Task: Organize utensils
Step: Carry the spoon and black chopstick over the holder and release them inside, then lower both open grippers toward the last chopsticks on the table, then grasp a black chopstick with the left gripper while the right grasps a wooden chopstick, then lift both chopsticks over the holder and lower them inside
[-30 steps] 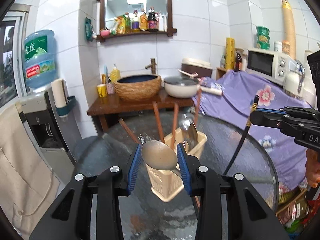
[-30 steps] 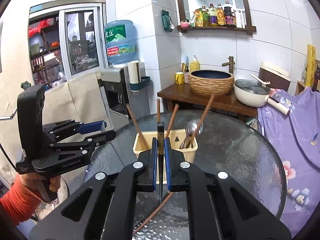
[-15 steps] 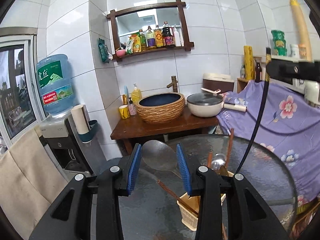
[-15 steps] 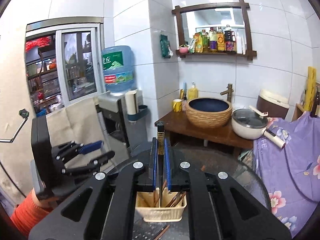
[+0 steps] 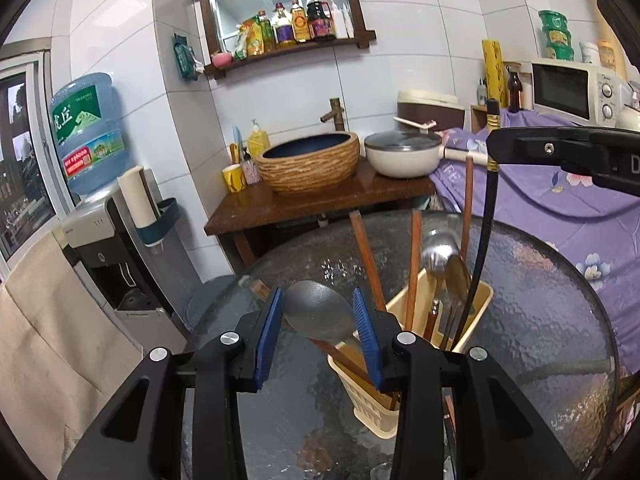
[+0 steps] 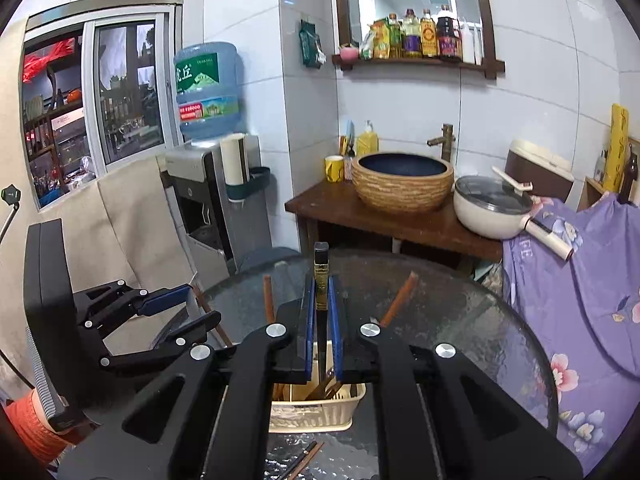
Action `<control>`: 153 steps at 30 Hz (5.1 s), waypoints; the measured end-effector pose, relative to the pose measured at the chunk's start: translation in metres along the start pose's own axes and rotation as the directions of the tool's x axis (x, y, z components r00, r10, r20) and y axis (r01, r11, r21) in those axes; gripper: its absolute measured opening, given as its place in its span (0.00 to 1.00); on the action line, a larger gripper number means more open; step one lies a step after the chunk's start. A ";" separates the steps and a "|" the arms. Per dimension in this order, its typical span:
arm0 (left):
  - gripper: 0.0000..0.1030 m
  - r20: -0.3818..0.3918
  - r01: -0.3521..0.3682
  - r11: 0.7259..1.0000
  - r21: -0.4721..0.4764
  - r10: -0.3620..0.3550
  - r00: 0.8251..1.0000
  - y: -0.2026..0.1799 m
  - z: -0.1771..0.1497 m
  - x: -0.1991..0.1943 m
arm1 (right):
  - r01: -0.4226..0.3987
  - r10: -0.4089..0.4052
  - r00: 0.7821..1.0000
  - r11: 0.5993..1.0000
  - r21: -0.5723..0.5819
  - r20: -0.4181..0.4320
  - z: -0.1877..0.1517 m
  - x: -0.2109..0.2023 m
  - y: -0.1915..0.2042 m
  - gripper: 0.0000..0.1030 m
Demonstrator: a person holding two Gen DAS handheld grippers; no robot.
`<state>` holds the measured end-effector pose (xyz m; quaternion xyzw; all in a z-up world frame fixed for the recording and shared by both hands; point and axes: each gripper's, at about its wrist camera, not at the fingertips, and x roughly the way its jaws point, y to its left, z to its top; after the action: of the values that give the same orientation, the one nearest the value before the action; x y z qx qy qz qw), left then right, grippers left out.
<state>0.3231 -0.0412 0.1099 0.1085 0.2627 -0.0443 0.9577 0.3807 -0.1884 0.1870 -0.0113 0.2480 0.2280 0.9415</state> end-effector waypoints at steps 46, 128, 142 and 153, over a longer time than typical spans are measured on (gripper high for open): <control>0.69 -0.241 0.044 0.993 -0.109 -0.069 0.968 -0.020 -0.180 0.004 | 0.186 -0.159 0.884 0.982 0.018 -0.440 -0.225 0.078 0.043 0.39; 0.07 -0.118 0.269 0.950 -0.156 -0.289 0.950 -0.066 -0.090 -0.011 | -0.002 0.039 0.971 0.988 0.154 -0.236 -0.166 0.014 -0.041 0.07; 0.07 0.040 0.301 0.944 -0.136 -0.298 0.954 -0.040 -0.075 -0.094 | -0.127 0.131 0.989 0.990 0.056 -0.068 -0.126 -0.082 -0.002 0.07; 0.07 0.061 0.302 0.944 -0.131 -0.297 0.953 -0.037 -0.071 -0.100 | -0.131 0.132 0.990 0.991 0.021 -0.047 -0.121 -0.091 0.008 0.07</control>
<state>0.1972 -0.0578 0.0947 -0.0003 0.2590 -0.1731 0.9502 0.2510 -0.2357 0.1248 0.0077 0.2730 0.2869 0.9182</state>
